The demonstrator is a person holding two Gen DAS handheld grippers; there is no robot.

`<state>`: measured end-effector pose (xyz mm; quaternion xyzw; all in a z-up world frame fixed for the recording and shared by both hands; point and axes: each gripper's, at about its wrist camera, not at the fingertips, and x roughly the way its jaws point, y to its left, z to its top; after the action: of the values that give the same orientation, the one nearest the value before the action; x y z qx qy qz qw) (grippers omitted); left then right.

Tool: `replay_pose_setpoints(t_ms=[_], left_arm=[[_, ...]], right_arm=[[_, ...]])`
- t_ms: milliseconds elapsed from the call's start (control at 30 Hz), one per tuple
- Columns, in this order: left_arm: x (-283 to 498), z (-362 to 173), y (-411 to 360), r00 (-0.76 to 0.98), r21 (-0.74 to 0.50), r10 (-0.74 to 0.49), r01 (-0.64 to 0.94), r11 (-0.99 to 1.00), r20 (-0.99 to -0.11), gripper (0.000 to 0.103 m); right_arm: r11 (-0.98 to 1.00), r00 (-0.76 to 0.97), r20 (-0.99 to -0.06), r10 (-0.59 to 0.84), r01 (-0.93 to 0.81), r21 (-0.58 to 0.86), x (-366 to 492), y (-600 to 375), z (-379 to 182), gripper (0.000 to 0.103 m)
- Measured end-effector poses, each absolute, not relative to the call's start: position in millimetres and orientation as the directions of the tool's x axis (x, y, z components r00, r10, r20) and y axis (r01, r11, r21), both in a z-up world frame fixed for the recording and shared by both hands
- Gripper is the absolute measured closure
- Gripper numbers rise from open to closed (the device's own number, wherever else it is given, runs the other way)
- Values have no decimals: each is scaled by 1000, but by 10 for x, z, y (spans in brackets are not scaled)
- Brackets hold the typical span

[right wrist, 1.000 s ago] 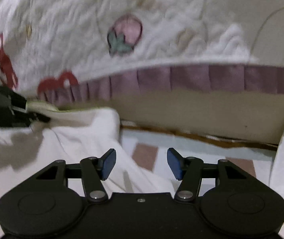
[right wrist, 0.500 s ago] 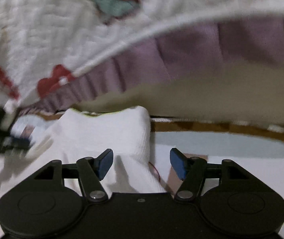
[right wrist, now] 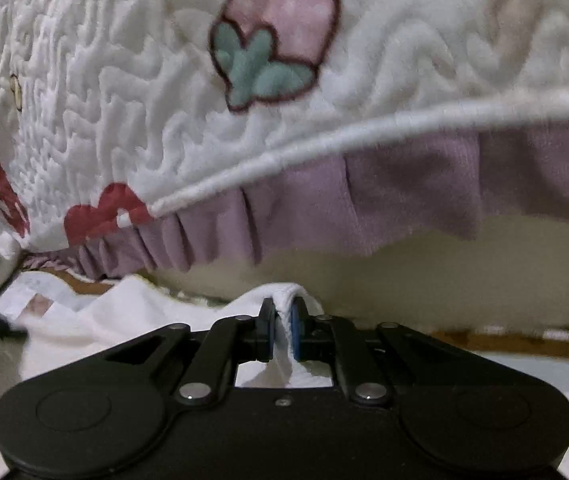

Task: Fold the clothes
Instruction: 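Lift the sleeve with the left gripper and fold it over the shirt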

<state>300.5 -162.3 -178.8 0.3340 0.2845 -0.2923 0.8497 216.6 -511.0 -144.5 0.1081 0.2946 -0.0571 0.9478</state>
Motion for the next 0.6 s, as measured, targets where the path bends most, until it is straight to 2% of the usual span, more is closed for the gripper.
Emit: replay_pose_setpoints(t_ms=[67,133,167,200,233,267,300,333,467,600], left_arm=[[3098,-1908,-1672,669,390,-279,667,636,-689,100],[3156,-2031,-1727,665,378,-243,644,665,-706,94],[3166,-2078,-1757,667,377,-222,628,680,-711,94],[3175,-2124,-1786,669,376,-202,612,695,-715,90],[3148,-2083,-1795,674,366,-202,599,712,-711,78],[3122,-2042,-1803,679,355,-202,586,729,-706,72],[3069,-1965,-1792,692,342,-223,578,741,-686,61],[2995,-1872,-1774,702,326,-260,583,744,-663,56],[2562,-1571,-1756,643,286,-430,711,643,-634,53],[2146,-1341,-1775,527,246,-520,821,515,-672,51]], right_arm=[[979,812,-580,-72,169,116,2208,-5104,-1454,94],[983,790,-601,-122,180,37,2271,-5092,-1511,88],[980,776,-614,-142,198,24,2274,-5088,-1521,86],[976,762,-627,-161,218,15,2272,-5084,-1529,74],[970,762,-620,-186,243,8,2199,-5077,-1494,66],[963,764,-610,-211,268,2,2116,-5069,-1452,50],[953,773,-593,-226,300,28,1972,-5085,-1406,42],[941,781,-576,-240,333,59,1819,-5103,-1358,41],[877,792,-552,-261,434,208,1148,-5143,-1271,41],[848,763,-556,-330,499,181,587,-4982,-1275,41]])
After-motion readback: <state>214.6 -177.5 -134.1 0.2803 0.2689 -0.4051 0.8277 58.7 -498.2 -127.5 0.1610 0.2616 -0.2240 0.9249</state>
